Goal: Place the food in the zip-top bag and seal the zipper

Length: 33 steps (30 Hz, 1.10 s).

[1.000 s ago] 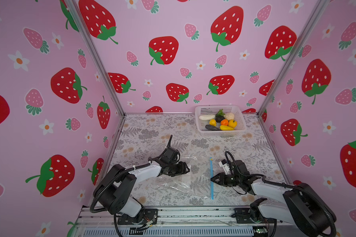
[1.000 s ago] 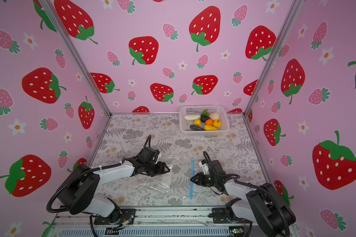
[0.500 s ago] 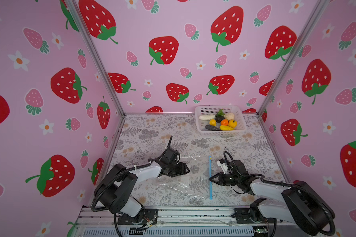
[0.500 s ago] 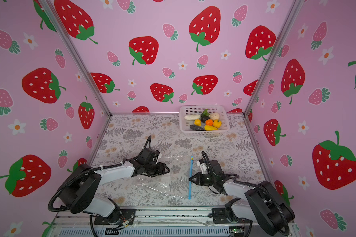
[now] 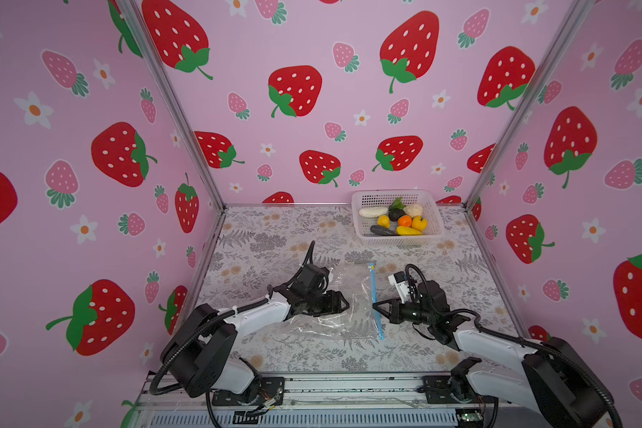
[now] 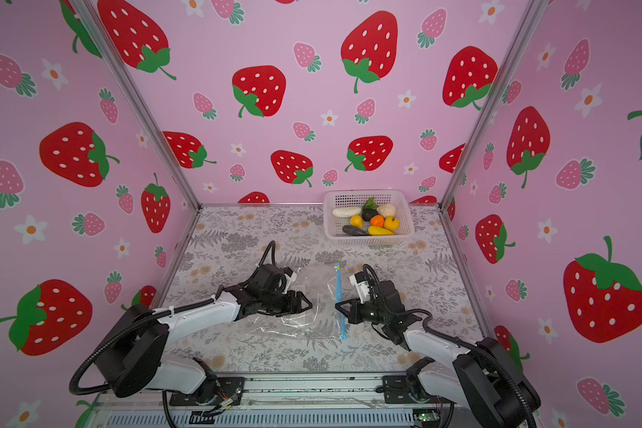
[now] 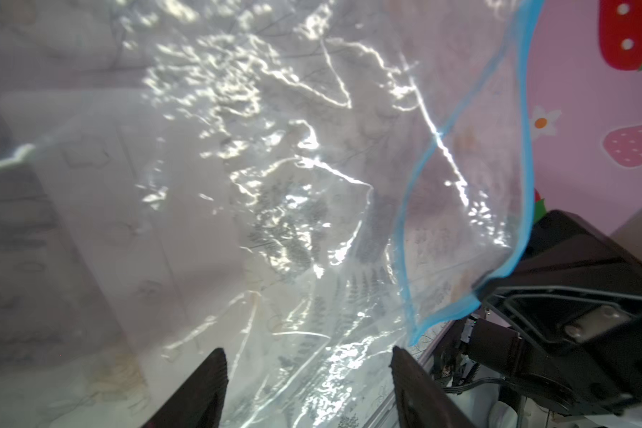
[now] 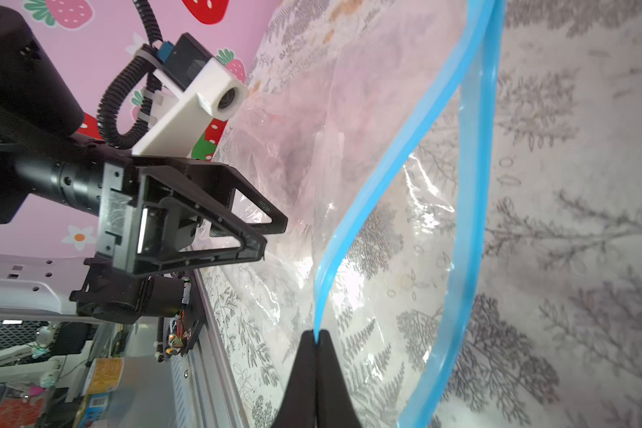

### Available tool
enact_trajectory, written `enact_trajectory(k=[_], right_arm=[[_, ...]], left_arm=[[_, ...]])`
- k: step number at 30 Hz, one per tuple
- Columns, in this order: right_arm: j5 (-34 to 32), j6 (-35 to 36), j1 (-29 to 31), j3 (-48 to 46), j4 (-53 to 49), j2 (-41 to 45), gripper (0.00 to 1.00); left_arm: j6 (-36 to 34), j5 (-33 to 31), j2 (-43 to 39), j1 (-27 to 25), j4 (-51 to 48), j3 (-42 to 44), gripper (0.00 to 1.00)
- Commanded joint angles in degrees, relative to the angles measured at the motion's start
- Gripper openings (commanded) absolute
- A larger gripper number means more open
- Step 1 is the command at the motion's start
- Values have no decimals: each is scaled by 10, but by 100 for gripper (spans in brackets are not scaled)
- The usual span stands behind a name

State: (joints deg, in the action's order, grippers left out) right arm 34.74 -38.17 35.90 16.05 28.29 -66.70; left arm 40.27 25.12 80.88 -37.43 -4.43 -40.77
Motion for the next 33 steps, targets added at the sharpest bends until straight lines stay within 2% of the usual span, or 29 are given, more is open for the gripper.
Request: enact_trajectory(k=[1, 7, 15, 23, 27, 33], right_arm=[[-1, 46, 7, 19, 53, -19, 0], [-2, 87, 28, 41, 64, -47, 0], [24, 143, 42, 52, 92, -76, 0], [65, 156, 44, 54, 126, -93, 0], [71, 161, 44, 60, 129, -99, 0], [78, 159, 45, 61, 139, -99, 0]], left_arm=[[-19, 7, -23, -9, -2, -27, 73], [-40, -14, -36, -29, -6, -58, 74], [-80, -46, 7, -67, -51, -113, 75], [-101, -86, 29, -71, -94, -161, 74], [-107, -114, 35, -84, -79, -168, 73], [-123, -169, 44, -104, -76, -169, 65]])
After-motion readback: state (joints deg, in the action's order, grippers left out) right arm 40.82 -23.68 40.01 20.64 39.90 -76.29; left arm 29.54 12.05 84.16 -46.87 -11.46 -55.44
